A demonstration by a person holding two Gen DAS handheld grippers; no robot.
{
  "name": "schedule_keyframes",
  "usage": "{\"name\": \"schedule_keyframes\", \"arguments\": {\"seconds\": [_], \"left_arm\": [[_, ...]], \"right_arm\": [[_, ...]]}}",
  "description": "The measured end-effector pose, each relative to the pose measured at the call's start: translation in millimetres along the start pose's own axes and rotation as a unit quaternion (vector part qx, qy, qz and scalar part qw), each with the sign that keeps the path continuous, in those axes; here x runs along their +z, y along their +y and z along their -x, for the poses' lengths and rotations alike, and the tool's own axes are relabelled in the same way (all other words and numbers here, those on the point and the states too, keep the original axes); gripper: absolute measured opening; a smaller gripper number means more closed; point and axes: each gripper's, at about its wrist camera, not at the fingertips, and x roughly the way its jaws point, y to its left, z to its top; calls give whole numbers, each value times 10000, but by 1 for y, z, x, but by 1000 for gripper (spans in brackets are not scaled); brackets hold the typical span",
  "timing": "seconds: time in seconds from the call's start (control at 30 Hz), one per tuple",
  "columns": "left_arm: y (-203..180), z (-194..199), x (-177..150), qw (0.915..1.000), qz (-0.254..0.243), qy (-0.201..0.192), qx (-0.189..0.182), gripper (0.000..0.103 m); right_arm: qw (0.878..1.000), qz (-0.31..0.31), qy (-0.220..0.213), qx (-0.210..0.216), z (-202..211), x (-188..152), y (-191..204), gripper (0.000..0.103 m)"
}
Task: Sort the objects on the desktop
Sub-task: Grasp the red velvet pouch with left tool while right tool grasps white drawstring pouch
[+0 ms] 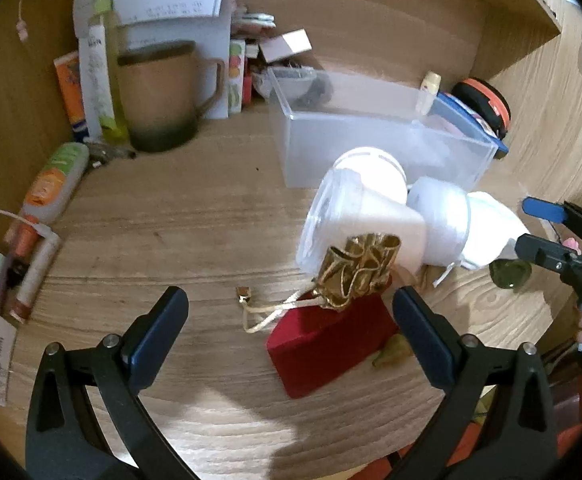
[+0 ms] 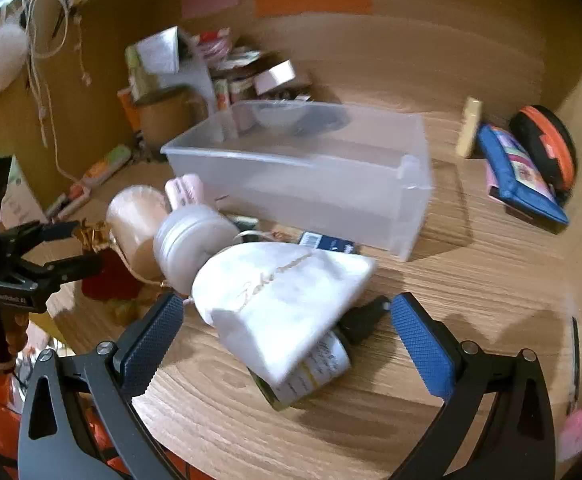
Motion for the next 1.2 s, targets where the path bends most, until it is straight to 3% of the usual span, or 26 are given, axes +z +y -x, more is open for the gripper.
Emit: {"name": "schedule_keyframes", "arguments": {"seconds": [0.2, 0.37, 0.57, 0.7, 0.93, 1.2], "left_arm": [[-2, -11, 0, 9999, -13, 109, -59, 103], [-4, -12, 1, 9998, -120, 4, 182, 103], [-5, -16, 3, 9998, -211, 62, 33, 90], [-9, -18, 2, 9996, -242, 117, -52, 74], [-17, -21, 2, 9991, -320, 215, -173, 47], [-17, -10, 2, 9993, -264, 123, -240, 30]], "right_arm": [[9987, 370, 360, 29, -25, 5, 11, 103], [9967, 599, 542, 39, -38, 9, 10, 103], [9956, 638, 666, 145, -46, 13, 2, 94], [9957, 690, 605, 156, -44, 13, 3, 86], [9969, 593, 468, 210, -39, 13, 0, 63], [9982, 401, 329, 307, -31, 14, -8, 55]]}}
